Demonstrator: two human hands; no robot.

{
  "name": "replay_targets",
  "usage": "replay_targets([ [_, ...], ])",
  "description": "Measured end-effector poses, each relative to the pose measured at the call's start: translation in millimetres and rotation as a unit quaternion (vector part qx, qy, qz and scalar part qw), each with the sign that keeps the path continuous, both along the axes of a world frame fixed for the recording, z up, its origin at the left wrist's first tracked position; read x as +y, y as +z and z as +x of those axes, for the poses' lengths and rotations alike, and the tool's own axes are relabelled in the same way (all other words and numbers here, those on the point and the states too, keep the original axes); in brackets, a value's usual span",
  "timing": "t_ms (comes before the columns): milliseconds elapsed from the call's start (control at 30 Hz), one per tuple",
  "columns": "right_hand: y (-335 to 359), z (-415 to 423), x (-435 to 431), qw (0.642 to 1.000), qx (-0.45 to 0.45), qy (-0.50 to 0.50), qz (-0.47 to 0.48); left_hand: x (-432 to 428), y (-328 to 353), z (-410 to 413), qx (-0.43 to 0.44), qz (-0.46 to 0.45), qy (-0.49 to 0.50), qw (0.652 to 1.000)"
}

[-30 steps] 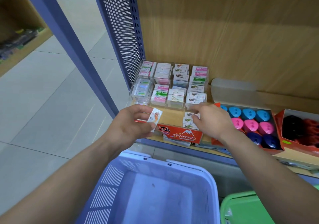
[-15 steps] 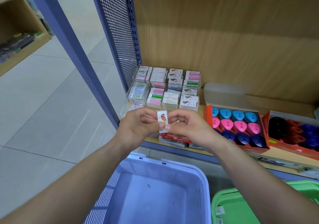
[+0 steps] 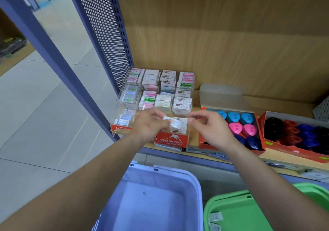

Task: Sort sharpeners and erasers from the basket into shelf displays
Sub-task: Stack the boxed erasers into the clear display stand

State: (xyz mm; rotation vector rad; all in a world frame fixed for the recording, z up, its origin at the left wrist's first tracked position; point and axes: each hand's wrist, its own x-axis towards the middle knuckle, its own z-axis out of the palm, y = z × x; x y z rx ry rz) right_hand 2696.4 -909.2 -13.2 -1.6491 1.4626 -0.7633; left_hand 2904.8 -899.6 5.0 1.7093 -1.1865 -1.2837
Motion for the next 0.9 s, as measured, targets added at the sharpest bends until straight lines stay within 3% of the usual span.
replay_targets([
  [133, -27, -32, -16, 0.971, 0.228, 0.013, -0.064, -29, -32, -18, -0.103, -0.030, -0.024, 0.994],
  [200, -39, -39, -16, 0.956, 0.286, 0.043, -0.055, -39, -46, -25, -0.147, -0.044, -0.023, 0.988],
  [333, -67, -46, -13, 0.948, 0.311, 0.053, -0.046, -50, -64, -38, -0.273, -0.086, -0.035, 0.958],
  [433, -78, -47, -9, 0.944, 0.320, 0.044, -0.068, -53, -71, -40, -0.392, -0.170, -0.071, 0.901],
  [533, -82, -47, -9, 0.946, 0.314, 0.040, -0.070, -56, -73, -34, -0.451, -0.178, -0.062, 0.873],
  [700, -83, -48, -11, 0.946, 0.313, 0.044, -0.074, -53, -77, -28, -0.541, -0.229, -0.128, 0.799],
  [800, -83, -47, -10, 0.942, 0.324, 0.043, -0.074, -49, -81, -25, -0.547, -0.239, -0.137, 0.791],
  [900, -83, -47, -9, 0.941, 0.329, 0.044, -0.069, -50, -81, -29, -0.522, -0.189, -0.154, 0.817],
])
